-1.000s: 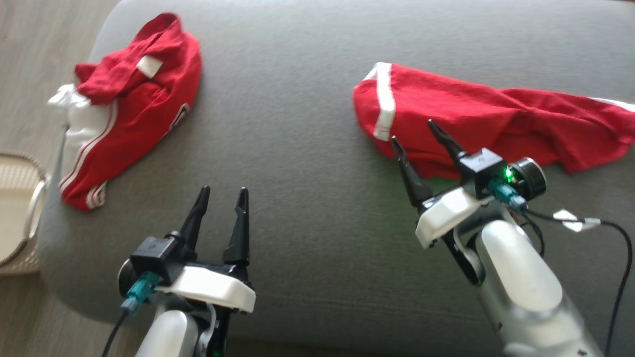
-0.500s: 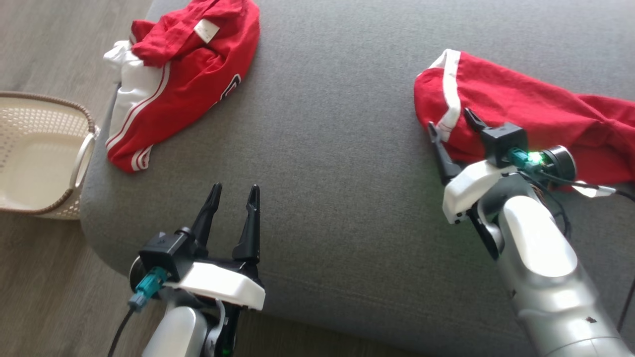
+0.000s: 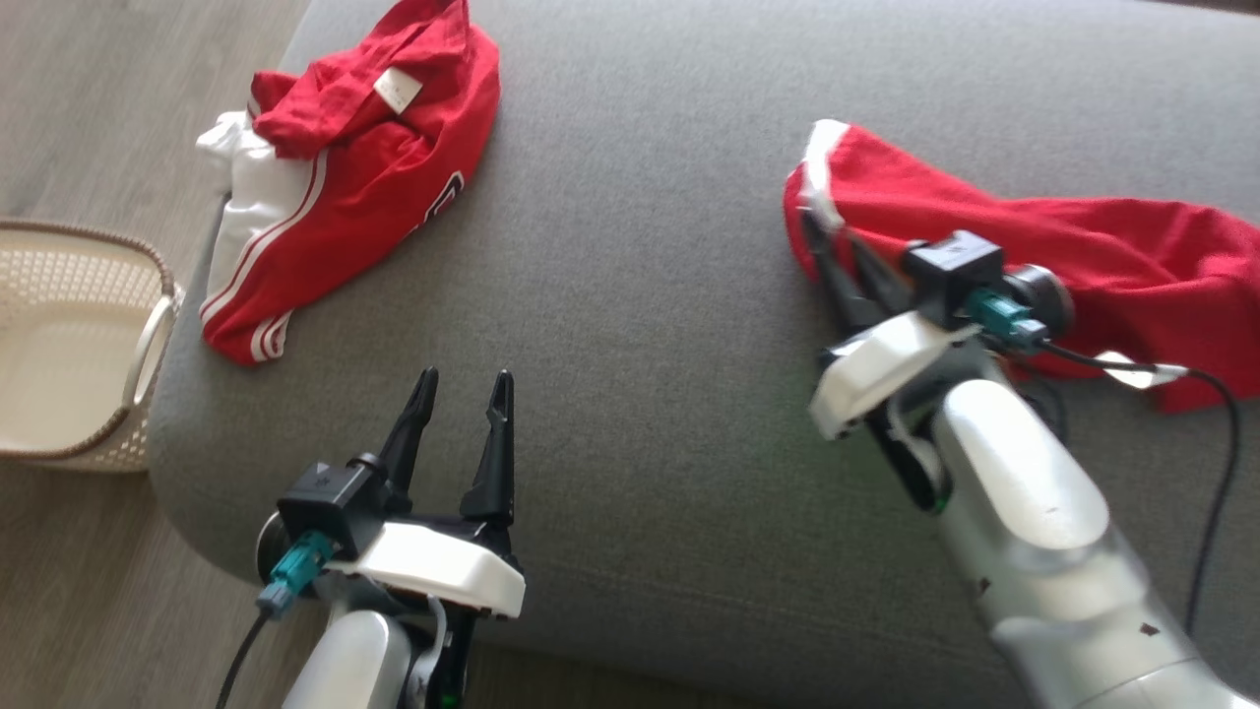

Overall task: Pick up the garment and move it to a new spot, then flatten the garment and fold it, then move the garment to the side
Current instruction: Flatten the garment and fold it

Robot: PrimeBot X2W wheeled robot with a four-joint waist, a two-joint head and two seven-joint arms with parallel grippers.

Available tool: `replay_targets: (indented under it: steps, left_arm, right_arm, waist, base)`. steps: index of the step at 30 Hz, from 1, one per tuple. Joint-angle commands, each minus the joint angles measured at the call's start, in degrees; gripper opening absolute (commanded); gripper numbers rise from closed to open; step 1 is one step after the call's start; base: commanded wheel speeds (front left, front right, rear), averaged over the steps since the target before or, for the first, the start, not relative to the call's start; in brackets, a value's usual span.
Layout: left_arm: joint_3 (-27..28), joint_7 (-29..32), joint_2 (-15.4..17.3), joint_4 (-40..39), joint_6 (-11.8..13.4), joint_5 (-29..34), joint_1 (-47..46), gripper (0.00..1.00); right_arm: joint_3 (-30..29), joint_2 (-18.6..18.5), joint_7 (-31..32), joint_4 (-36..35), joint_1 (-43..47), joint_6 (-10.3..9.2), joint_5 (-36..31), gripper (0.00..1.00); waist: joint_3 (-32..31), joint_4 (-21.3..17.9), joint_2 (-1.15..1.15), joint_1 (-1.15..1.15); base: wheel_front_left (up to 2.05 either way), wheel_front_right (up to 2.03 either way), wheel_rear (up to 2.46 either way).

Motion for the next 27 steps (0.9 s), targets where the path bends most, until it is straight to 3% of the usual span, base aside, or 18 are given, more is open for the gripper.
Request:
replay_targets:
  steps: [1,8,16,21,23,27]
  left_arm:
    - [1.85,-0.70,0.13,-1.65,0.12,0.33,-1.39,1.00]
    - [2.04,-0.70,0.13,-1.28,0.11,0.69,-0.09,1.00]
    - [3.09,-0.70,0.13,-0.98,0.04,1.46,2.05,1.00]
    - [3.99,-0.70,0.13,-1.07,-0.02,2.28,3.33,1.00]
    - [4.30,-0.70,0.13,-1.33,-0.01,2.42,3.55,1.00]
    - [4.14,-0.70,0.13,-1.78,-0.16,2.49,3.34,1.00]
  right_arm:
    - [2.33,0.96,-0.68,-3.08,-2.76,-0.01,1.67,0.00]
    - [9.16,0.96,2.08,-13.14,-4.18,-0.01,17.76,0.00]
    - [6.40,0.96,3.67,-23.83,-7.29,-0.01,26.24,0.00]
    - [5.43,0.96,5.56,-31.13,-6.74,-0.01,35.27,0.00]
    - [3.72,0.96,6.47,-31.10,-6.96,-0.01,36.45,0.00]
    - [-2.26,0.96,8.08,-24.59,-7.71,-0.01,36.17,0.00]
  waist:
    - [-0.84,-0.52,0.00,0.00]
    - [-3.49,-0.94,0.00,0.00]
    - [-6.26,-0.96,0.00,0.00]
    - [-7.83,-1.67,0.00,0.00]
    - [-7.87,-2.03,0.00,0.00]
    - [-6.98,-2.32,0.00,0.00]
  base:
    - [0.00,0.00,0.00]
    - [0.00,0.00,0.00]
    - [0.00,0.00,0.00]
    - [0.00,0.00,0.00]
    - [0.00,0.00,0.00]
    - [0.00,0.00,0.00]
